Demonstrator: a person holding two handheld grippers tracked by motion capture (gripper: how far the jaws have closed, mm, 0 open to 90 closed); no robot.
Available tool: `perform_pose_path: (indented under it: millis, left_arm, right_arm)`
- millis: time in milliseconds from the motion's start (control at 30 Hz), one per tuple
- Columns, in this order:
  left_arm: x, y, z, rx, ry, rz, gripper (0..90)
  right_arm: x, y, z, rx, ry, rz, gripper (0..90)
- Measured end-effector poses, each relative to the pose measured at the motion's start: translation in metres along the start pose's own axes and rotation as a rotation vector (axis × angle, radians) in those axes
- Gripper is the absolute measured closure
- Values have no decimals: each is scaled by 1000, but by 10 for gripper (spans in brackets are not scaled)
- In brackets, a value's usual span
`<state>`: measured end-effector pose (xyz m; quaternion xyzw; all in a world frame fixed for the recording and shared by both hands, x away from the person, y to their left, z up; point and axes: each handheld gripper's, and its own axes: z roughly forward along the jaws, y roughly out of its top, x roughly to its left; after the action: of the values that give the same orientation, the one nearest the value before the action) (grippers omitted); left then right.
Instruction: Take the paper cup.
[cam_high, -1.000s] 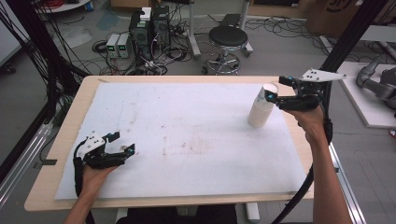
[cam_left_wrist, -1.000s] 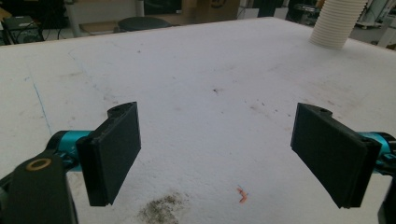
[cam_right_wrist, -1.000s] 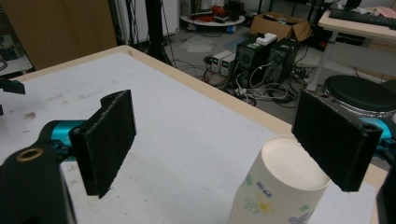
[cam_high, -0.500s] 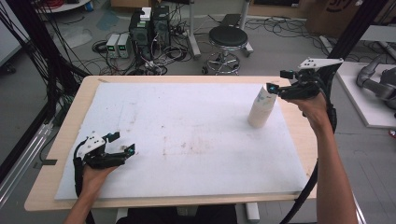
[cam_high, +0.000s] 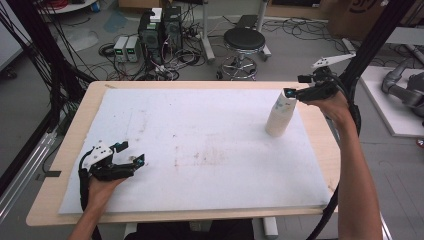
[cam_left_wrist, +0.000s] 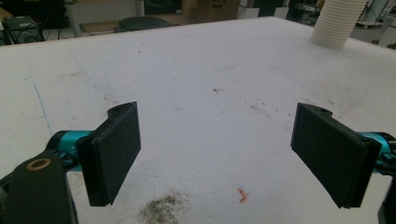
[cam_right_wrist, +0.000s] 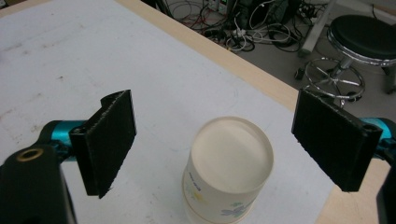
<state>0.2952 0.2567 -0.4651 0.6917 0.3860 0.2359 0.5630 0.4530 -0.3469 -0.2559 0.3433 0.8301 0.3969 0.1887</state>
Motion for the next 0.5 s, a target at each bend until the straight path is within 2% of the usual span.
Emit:
perform_pose_path:
  millis: [167,233,500]
  left_arm:
    - [0,0,0,2,0,1,160]
    - [0,0,0,3,0,3,160]
    - [0,0,0,4,-4,4,160]
  right_arm:
    - [-3,-1,7,39,-6,3,140]
    - [-4,-3,12,77,-9,3,140]
    - [-9,-5,18,121,-17,22,140]
